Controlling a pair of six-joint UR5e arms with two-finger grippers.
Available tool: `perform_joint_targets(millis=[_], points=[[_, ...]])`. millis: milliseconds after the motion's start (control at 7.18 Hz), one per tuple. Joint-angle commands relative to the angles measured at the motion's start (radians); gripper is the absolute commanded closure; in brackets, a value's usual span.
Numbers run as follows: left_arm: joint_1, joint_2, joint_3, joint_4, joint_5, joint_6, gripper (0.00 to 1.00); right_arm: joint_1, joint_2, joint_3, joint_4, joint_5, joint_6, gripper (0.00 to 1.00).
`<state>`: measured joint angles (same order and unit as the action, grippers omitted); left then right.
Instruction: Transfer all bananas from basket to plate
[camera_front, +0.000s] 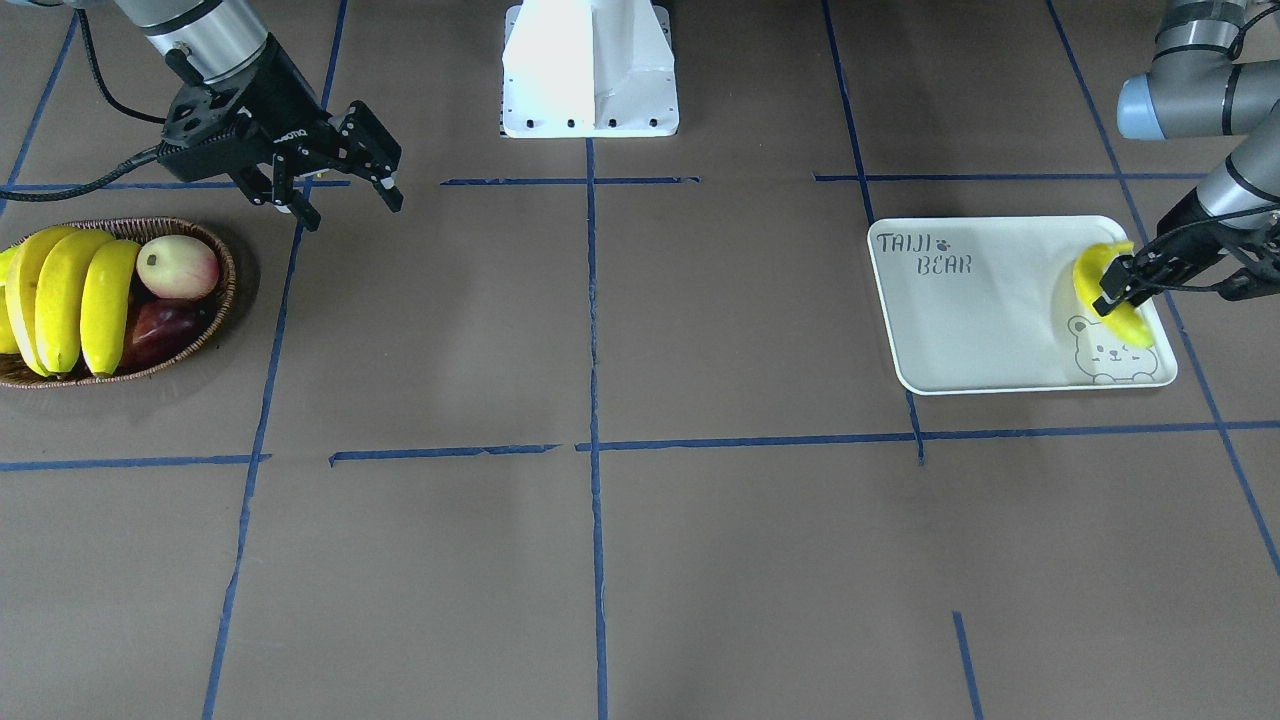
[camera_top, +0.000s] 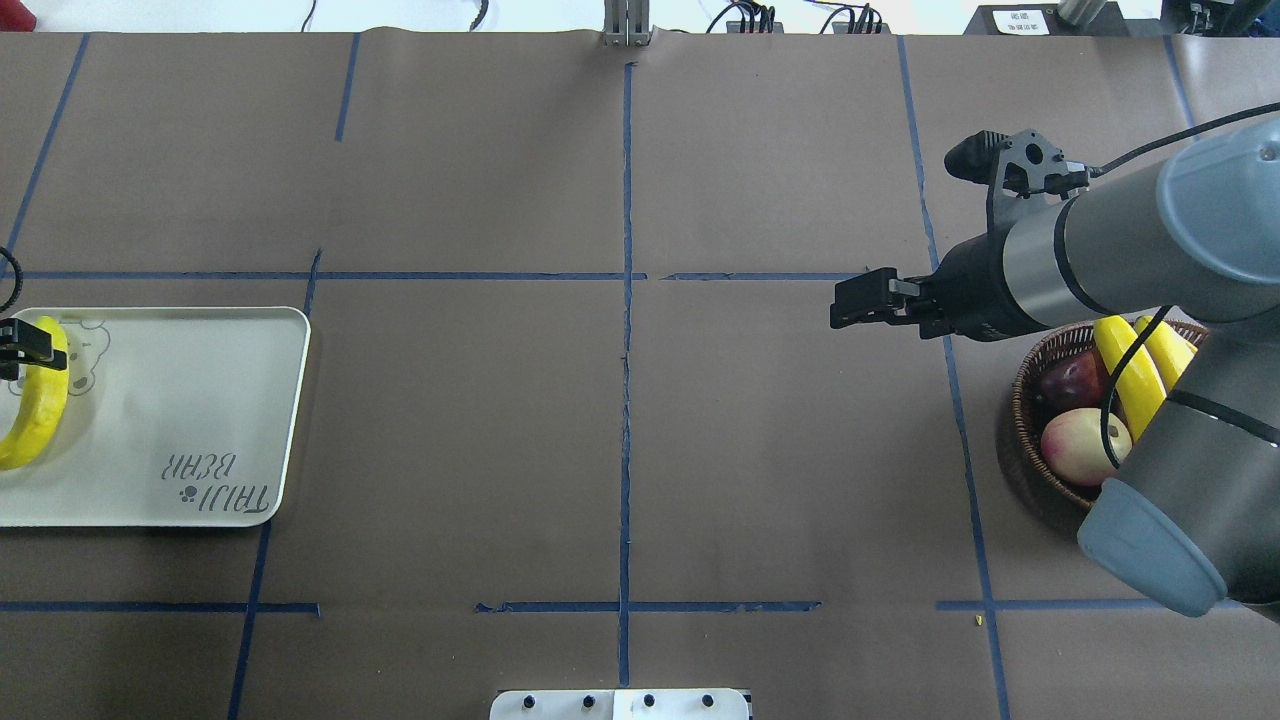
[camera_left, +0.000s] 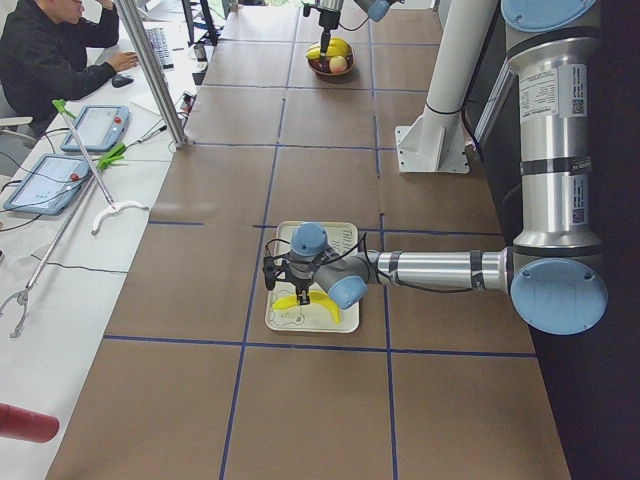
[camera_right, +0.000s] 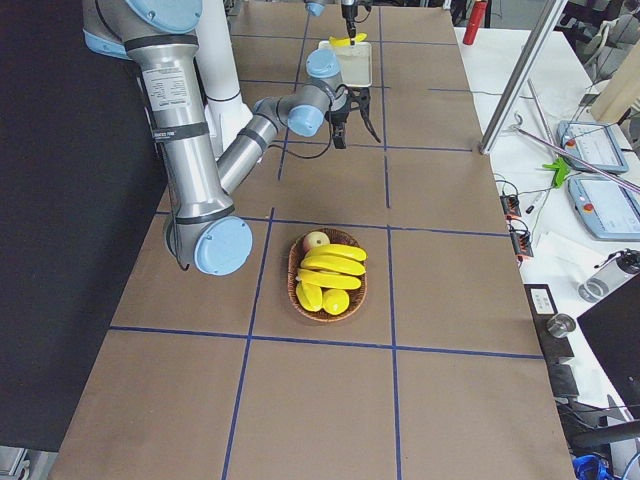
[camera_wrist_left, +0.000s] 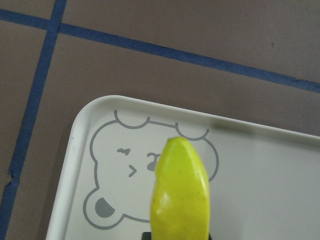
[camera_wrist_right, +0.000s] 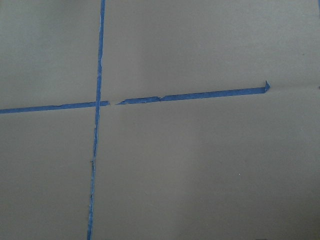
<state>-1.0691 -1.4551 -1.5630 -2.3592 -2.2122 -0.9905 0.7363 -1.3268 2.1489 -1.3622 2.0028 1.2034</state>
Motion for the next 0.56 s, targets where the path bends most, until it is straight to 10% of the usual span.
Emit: perform_joint_targets(millis=[0,418], points=[[0.001,-0.011,-0.006,0.014,-0.007,0.001,0.0,0.011,-0.015,0.0,0.002,0.001,-0.004,0.0],[-0.008,-0.014,-0.107,0.09,-0.159,0.001,0.0,0.098,-0.133,0.011,0.015,0.097,-0.167,0.0]])
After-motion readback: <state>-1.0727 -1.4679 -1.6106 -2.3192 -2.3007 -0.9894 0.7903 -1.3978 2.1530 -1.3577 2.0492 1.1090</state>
